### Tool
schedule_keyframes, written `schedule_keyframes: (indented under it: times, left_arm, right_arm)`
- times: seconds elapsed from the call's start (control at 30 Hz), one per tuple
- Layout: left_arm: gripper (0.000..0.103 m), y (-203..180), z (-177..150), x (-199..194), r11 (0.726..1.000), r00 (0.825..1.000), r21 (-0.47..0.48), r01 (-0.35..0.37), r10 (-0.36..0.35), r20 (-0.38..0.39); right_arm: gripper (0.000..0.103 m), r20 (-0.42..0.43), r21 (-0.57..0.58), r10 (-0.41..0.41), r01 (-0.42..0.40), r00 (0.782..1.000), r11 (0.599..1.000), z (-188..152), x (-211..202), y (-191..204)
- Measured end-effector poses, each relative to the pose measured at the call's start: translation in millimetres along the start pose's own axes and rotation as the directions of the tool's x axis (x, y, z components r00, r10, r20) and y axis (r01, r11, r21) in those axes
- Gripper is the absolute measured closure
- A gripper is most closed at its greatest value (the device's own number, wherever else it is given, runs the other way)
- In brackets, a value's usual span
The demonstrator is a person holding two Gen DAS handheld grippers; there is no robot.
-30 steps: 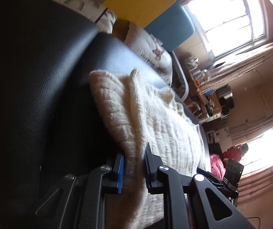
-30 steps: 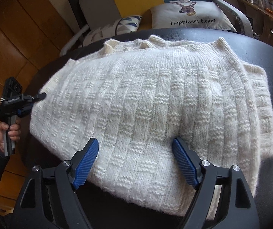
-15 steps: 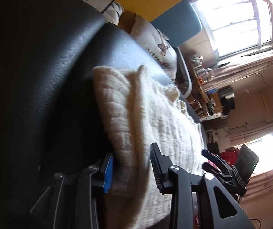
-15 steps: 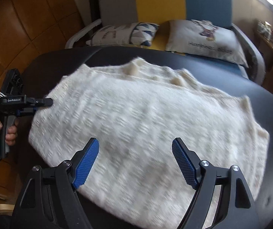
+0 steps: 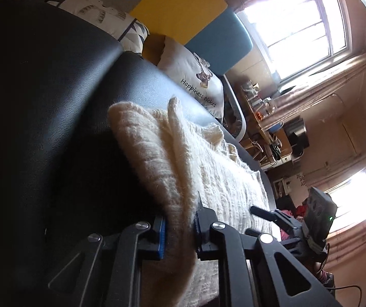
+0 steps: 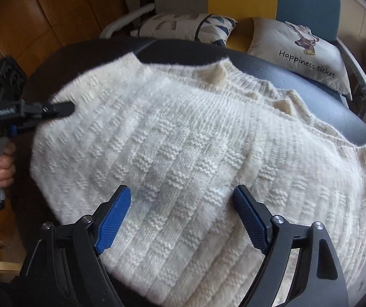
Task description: Fold clothes
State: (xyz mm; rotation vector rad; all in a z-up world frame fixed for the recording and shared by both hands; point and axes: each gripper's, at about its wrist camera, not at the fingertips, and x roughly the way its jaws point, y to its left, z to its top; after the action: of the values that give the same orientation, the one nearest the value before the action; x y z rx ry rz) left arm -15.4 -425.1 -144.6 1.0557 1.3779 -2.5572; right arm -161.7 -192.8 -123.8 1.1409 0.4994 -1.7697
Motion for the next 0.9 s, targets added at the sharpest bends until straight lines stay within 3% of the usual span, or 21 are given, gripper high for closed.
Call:
schedule_keyframes:
  times: [0.17, 0.2, 0.33, 0.43, 0.53, 0.63, 0.77, 0.9]
  left_arm:
    - [0.088, 1.7, -5.2, -14.0, 1.000, 1.000, 0.001, 0.006, -0.006, 0.021]
    - [0.088, 2.4, -5.8, -17.4, 1.000, 1.000, 0.003, 0.001, -0.002, 0.026]
    - [0.088, 11.6, -3.3, -27.7, 1.000, 0.999, -0.012, -0.008, 0.008, 0.035]
    - [0.088, 8.8, -2.4, -37.8, 1.000, 0.999, 0.007, -0.021, 0.021, 0.044]
    - [0.088, 10.0, -2.5, -42.4, 0.999, 0.998, 0.007, -0.048, 0.047, 0.041]
    - [0.088, 12.0, -4.2, -36.9, 0.998, 0.997, -0.002, -0.069, 0.069, 0.037]
    - [0.088, 17.2, -7.3, -36.3, 0.998, 0.998, -0.050, -0.022, 0.025, 0.055]
    - [0.086, 20.5, -9.4, -34.4, 0.997, 0.997, -0.060, -0.056, 0.059, 0.048]
  right_arm:
    - [0.020, 0.059, 0.047, 0.060, -0.063, 0.996, 0.997, -4.3, -29.9, -20.0]
    - [0.021, 0.055, 0.040, 0.045, -0.048, 0.997, 0.998, -5.4, -31.0, -21.7]
    - [0.027, 0.034, 0.022, -0.148, 0.147, 0.988, 0.989, -8.5, -31.2, -37.8]
    - [0.046, 0.044, 0.060, -0.149, 0.146, 0.988, 0.987, -13.0, -36.0, -52.9]
    - [0.057, 0.013, 0.040, -0.181, 0.180, 0.983, 0.983, -20.5, -32.1, -62.4]
    - [0.058, 0.004, 0.059, -0.173, 0.173, 0.985, 0.983, -32.9, -17.6, -70.6]
    - [0.060, 0.009, 0.067, -0.169, 0.168, 0.986, 0.984, -31.2, -24.0, -69.3]
    - [0.061, 0.098, 0.047, -0.084, 0.080, 0.992, 0.996, -12.3, -50.4, -43.0]
